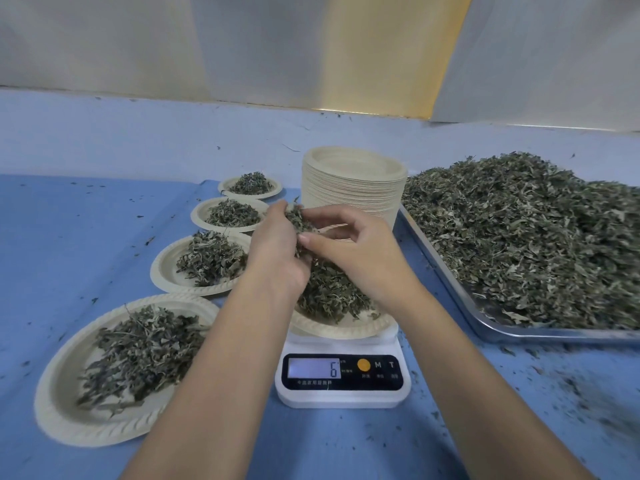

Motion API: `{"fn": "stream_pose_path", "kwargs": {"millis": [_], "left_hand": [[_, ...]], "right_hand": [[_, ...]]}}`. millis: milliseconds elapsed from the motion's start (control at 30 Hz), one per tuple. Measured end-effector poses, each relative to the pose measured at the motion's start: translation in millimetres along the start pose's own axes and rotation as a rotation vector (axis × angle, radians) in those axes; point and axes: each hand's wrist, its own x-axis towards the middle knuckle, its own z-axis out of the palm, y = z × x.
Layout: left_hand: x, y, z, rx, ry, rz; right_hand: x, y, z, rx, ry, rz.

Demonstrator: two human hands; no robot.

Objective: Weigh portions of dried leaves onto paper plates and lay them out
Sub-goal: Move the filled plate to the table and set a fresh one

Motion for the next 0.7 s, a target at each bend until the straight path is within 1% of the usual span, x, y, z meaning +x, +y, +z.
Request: {"fn": "stream_pose_path", "kwargs": {"millis": [100, 233, 300, 433, 533, 700], "left_hand": [[-4.3, -3.6, 3.8, -0.021, 0.015, 0.020], [-4.4, -6.0, 4.6, -0.091, -0.013, -0.008], [-2.0, -6.0, 3.2, -0.113, -0.011, -0.010], [5.1, -5.3, -2.7, -0.064, 0.021, 0.025], [9.5, -3.6, -7.5, -0.090, 0.018, 0.019], [10.8, -2.2, -9.0, -0.123, -0.016, -0.007]], "right_hand": [[-1.2, 0.4, 4.0, -0.121, 0.064, -0.062], [-2.7, 0.7, 5.9, -0.188, 0.102, -0.133], [-2.5, 1.0, 5.2, -0.207, 0.107, -0.134], [-1.3, 0.5, 1.1, -0.078, 0.127, -0.065], [0.9, -0.5, -1.0, 0.028, 0.133, -0.031], [1.6, 1.2, -0.7, 0.057, 0.131, -0.014]]}}
